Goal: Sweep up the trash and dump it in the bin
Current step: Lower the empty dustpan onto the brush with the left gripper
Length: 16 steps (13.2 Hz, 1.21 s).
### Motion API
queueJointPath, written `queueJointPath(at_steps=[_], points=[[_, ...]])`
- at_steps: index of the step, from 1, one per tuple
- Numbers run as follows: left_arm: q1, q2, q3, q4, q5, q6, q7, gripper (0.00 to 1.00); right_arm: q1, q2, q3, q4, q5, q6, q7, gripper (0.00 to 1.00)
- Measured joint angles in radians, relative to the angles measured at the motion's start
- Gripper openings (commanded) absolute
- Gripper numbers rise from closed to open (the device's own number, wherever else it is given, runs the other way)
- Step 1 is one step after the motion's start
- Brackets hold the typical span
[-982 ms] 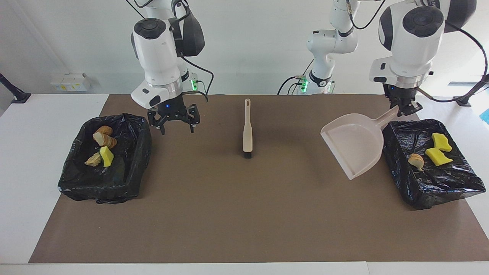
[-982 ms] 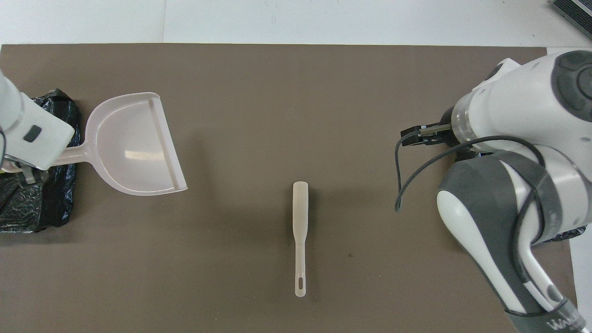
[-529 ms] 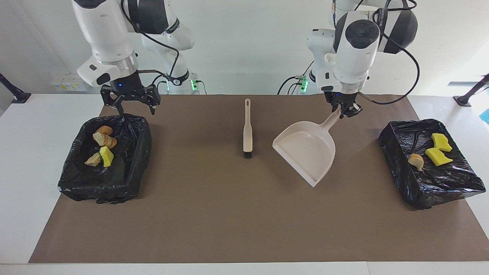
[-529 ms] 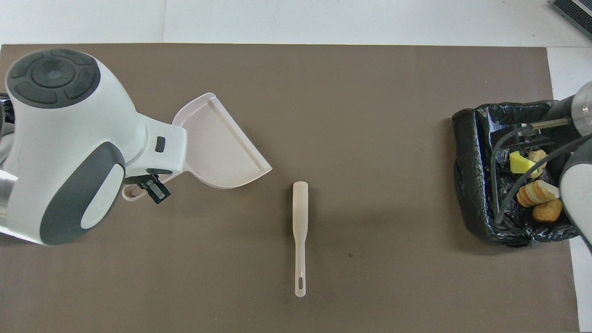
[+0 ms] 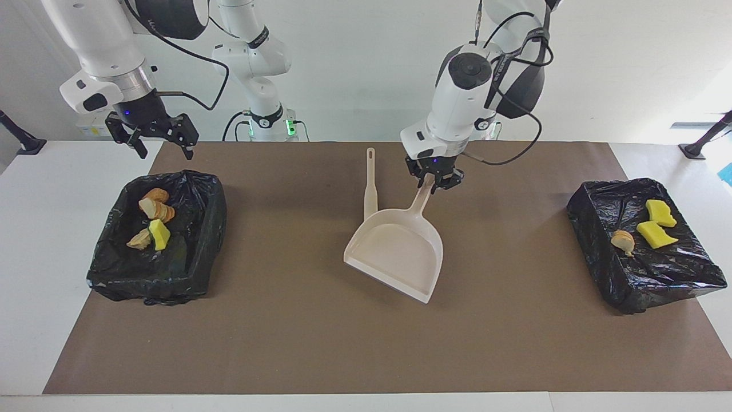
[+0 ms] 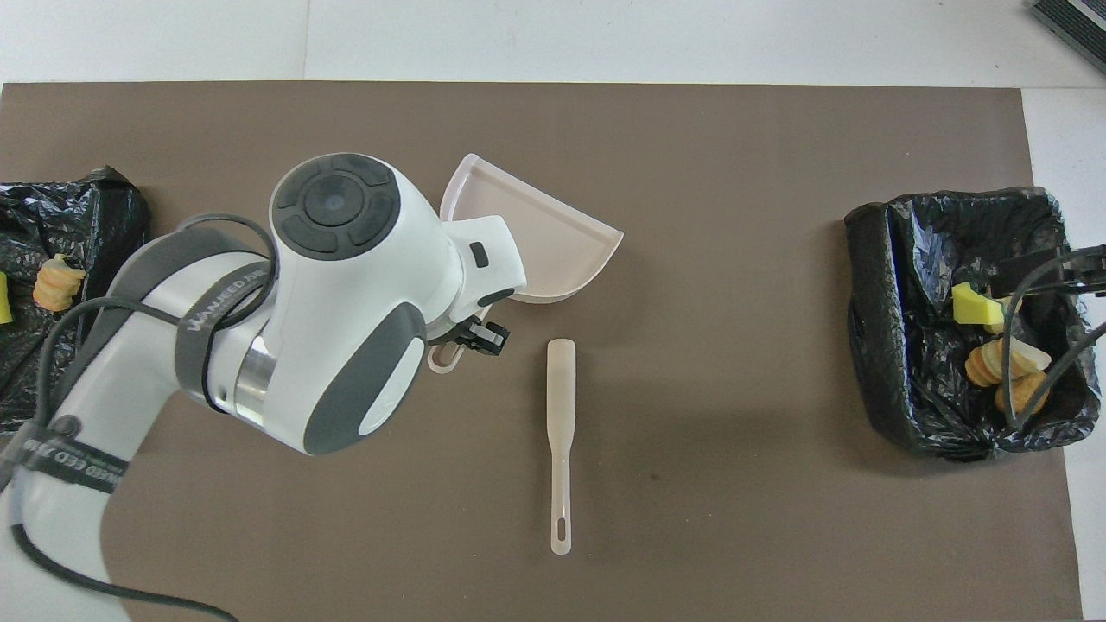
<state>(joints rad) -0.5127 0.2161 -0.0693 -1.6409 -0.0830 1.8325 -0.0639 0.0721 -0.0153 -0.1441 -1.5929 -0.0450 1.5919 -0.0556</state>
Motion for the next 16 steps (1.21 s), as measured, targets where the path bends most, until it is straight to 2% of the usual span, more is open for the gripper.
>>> queueJointPath(at_steps=[6,12,13,16], points=[[-0.031,0.142,0.001,0.004,-0.11,0.258,-0.174,0.0,0.0,-0.005,0.0,-0.007,0.002,0.0,0.0,1.0],[-0.089,0.162,0.0,-0.022,-0.112,0.277,-0.374,0.0,0.001,-0.016,0.004,-0.002,0.005,-0.044,0.0,1.0],[-0.103,0.162,0.0,-0.031,-0.112,0.285,-0.393,0.99,0.001,-0.021,0.006,0.0,0.006,-0.052,0.0,1.0],[-0.111,0.162,0.003,-0.035,-0.112,0.293,-0.401,1.0,0.01,-0.029,0.01,0.0,0.007,-0.054,0.0,1.0]])
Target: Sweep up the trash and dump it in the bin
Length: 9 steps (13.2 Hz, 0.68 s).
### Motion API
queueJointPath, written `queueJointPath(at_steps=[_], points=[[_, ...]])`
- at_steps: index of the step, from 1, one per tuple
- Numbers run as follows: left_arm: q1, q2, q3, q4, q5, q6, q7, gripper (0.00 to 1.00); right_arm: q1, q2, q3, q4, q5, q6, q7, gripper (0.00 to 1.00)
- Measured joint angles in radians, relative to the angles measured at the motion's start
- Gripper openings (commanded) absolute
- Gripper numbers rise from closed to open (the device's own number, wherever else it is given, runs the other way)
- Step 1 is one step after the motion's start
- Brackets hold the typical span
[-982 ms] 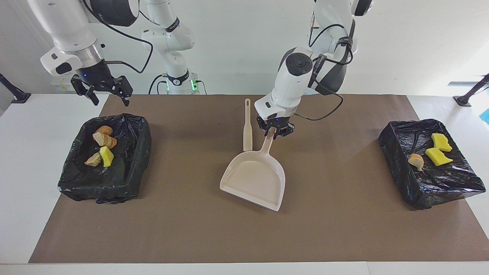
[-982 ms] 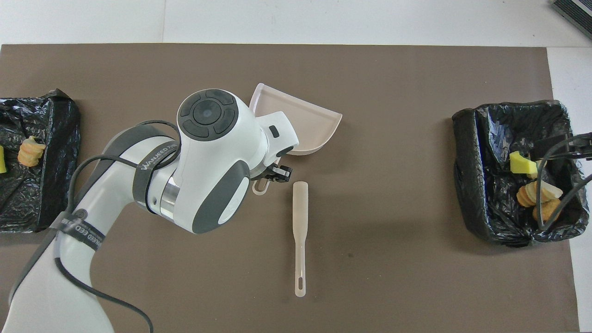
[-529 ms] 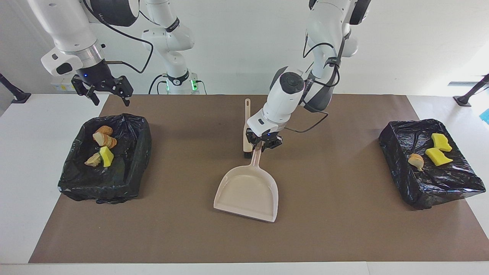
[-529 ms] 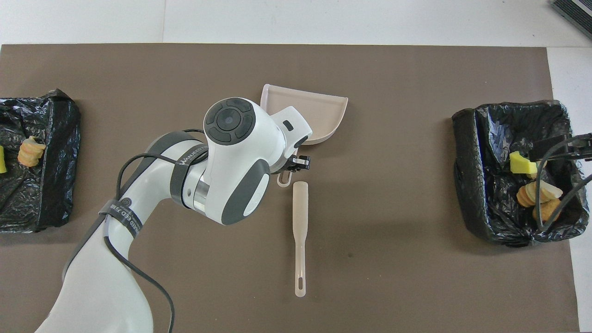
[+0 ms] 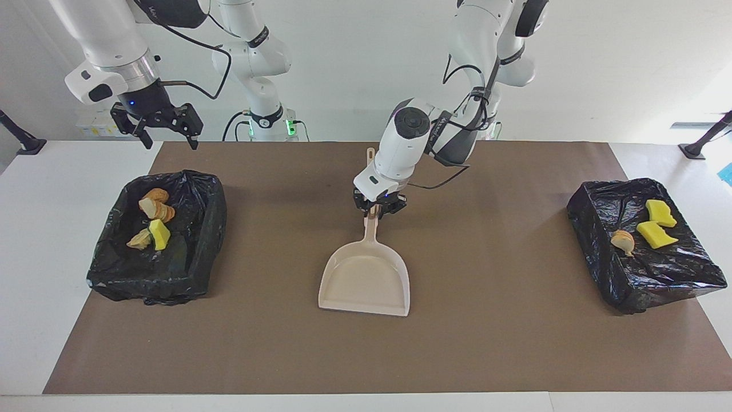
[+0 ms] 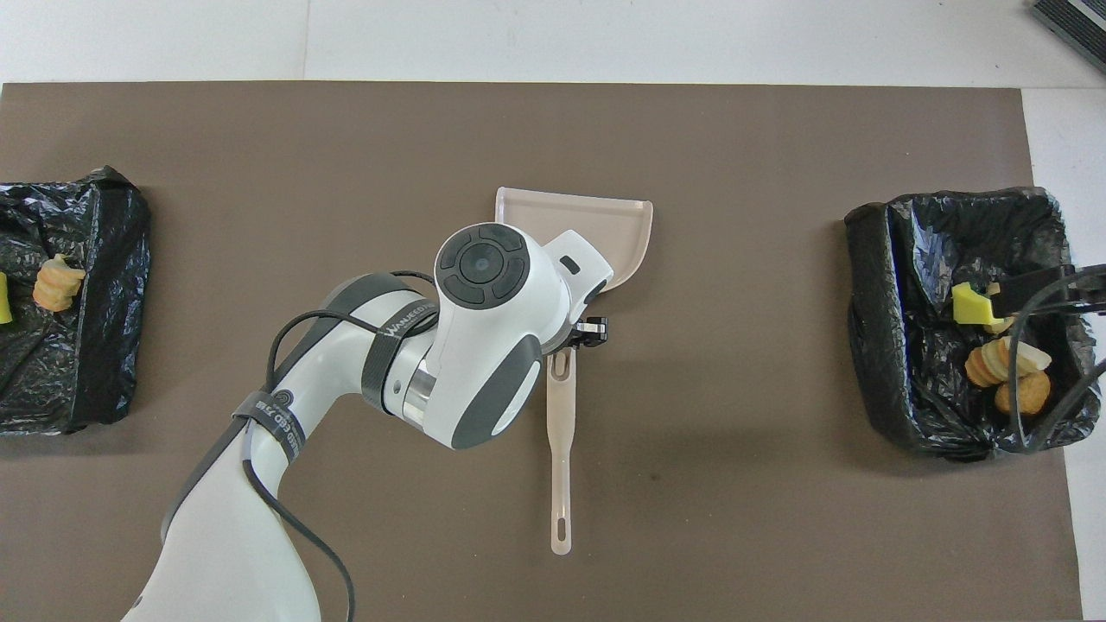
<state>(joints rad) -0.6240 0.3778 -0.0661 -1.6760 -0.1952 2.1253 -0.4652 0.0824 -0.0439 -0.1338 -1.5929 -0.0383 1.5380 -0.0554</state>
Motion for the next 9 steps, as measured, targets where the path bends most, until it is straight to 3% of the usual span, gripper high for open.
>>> queueJointPath(at_steps=[3,9], points=[[0.015,-0.013,0.028,0.004,0.0,0.0,0.001,1.0,0.004,0.0,0.005,0.0,0.001,0.0,0.0,1.0],[0.169,-0.09,0.042,0.014,0.006,-0.041,0.029,1.0,0.004,0.0,0.012,0.0,0.004,0.0,0.0,1.0]])
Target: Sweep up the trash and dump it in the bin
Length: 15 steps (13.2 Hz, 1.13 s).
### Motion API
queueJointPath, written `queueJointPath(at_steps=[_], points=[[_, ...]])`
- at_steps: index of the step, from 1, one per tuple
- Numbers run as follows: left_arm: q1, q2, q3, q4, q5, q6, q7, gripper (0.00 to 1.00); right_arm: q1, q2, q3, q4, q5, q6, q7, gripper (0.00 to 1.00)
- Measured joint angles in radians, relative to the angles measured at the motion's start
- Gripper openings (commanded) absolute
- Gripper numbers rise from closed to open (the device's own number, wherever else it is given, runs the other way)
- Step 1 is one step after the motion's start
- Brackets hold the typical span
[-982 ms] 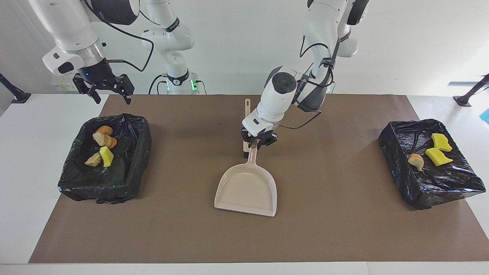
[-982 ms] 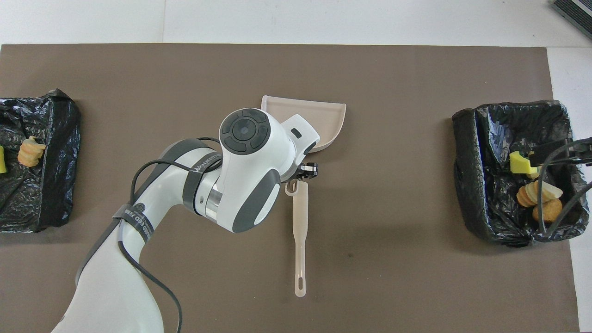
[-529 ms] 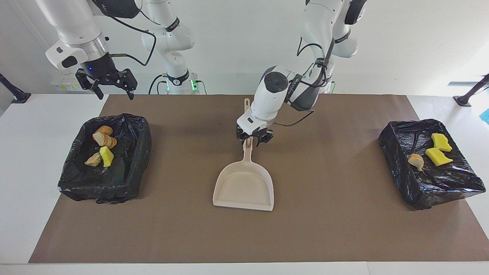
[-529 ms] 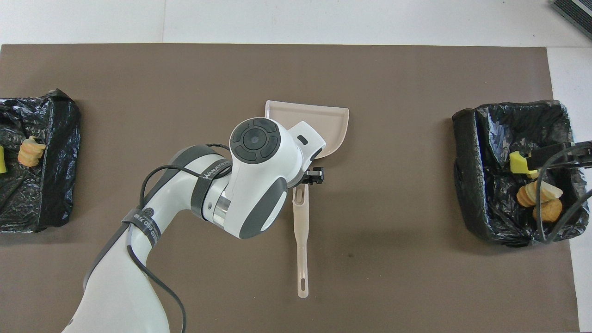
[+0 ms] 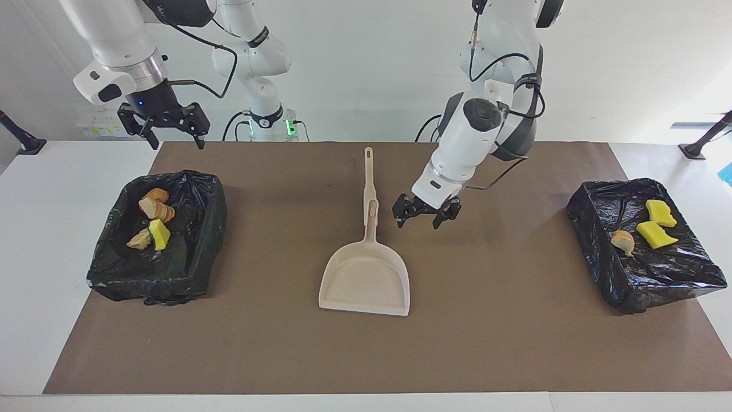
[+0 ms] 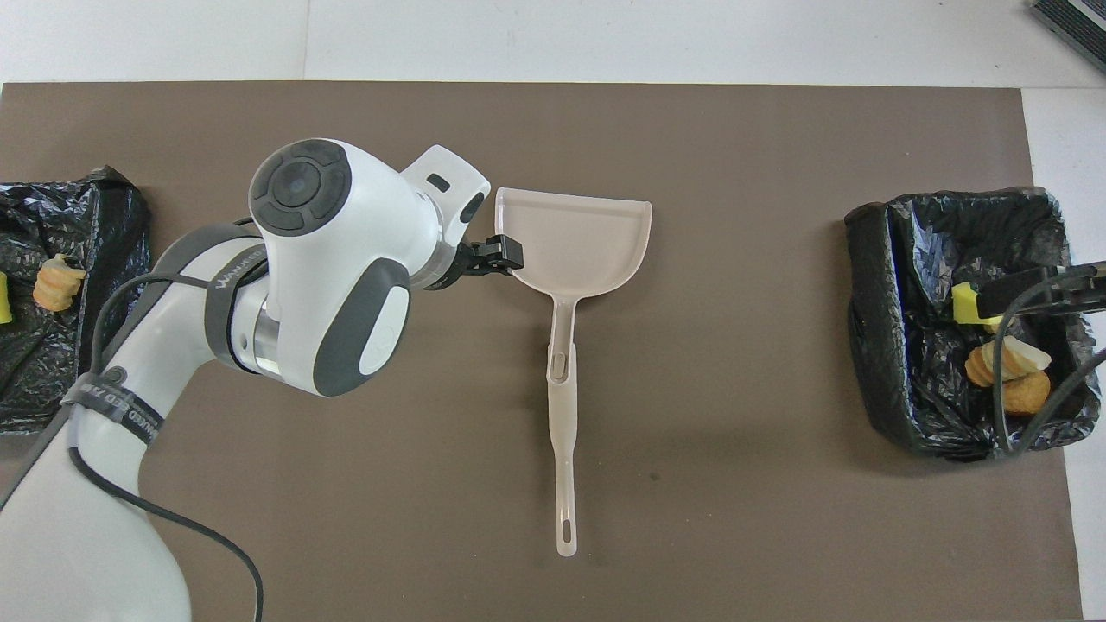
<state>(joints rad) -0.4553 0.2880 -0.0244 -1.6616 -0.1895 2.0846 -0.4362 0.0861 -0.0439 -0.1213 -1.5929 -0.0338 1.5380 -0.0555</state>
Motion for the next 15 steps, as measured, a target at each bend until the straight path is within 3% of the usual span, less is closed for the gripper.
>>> queueJointPath(at_steps=[9,15], points=[[0.304,-0.046,0.008,0.075,0.047,-0.147,0.501,1.0,0.0,0.0,0.0,0.0,0.001,0.0,0.0,1.0],[0.346,-0.182,0.042,0.087,0.136,-0.302,0.557,1.0,0.0,0.0,0.0,0.0,0.001,0.0,0.0,1.0]])
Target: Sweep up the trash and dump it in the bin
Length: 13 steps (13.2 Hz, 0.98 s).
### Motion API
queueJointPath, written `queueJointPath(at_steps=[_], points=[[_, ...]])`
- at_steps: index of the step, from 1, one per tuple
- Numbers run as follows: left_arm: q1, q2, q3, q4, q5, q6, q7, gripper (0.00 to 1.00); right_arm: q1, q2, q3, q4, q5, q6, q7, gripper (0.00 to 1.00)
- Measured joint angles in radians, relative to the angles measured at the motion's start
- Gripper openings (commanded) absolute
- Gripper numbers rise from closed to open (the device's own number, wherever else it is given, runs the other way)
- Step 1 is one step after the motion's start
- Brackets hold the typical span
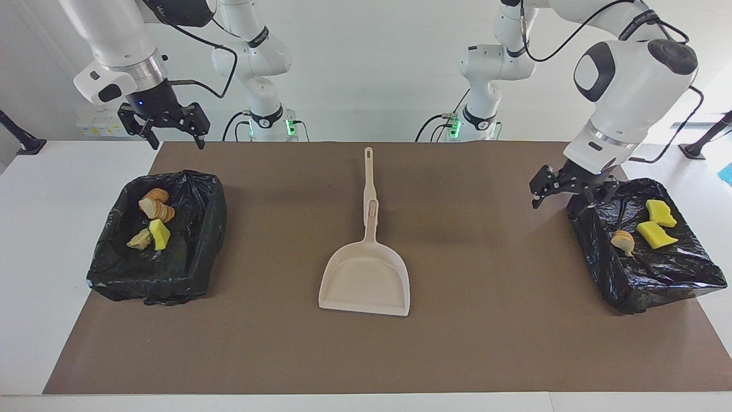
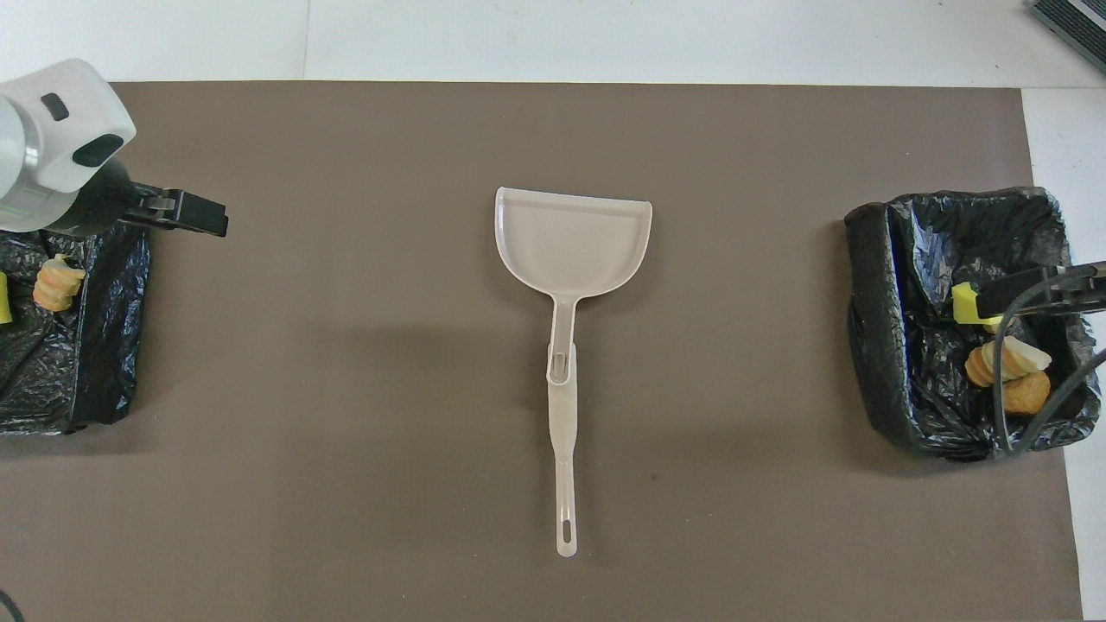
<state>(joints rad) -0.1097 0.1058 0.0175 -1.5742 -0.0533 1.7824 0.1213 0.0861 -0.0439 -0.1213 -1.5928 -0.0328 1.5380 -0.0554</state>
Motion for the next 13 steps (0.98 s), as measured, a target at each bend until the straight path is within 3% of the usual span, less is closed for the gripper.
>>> queueJointPath(at_steps=[6,13], points=[[0.04,-0.133,0.027,-0.002,0.022,-0.186,-0.009,1.0,0.0,0.0,0.0,0.0,0.0,0.0,0.0,1.0],[0.039,-0.157,0.025,-0.031,0.024,-0.206,-0.04,1.0,0.0,0.0,0.0,0.0,0.0,0.0,0.0,1.0]])
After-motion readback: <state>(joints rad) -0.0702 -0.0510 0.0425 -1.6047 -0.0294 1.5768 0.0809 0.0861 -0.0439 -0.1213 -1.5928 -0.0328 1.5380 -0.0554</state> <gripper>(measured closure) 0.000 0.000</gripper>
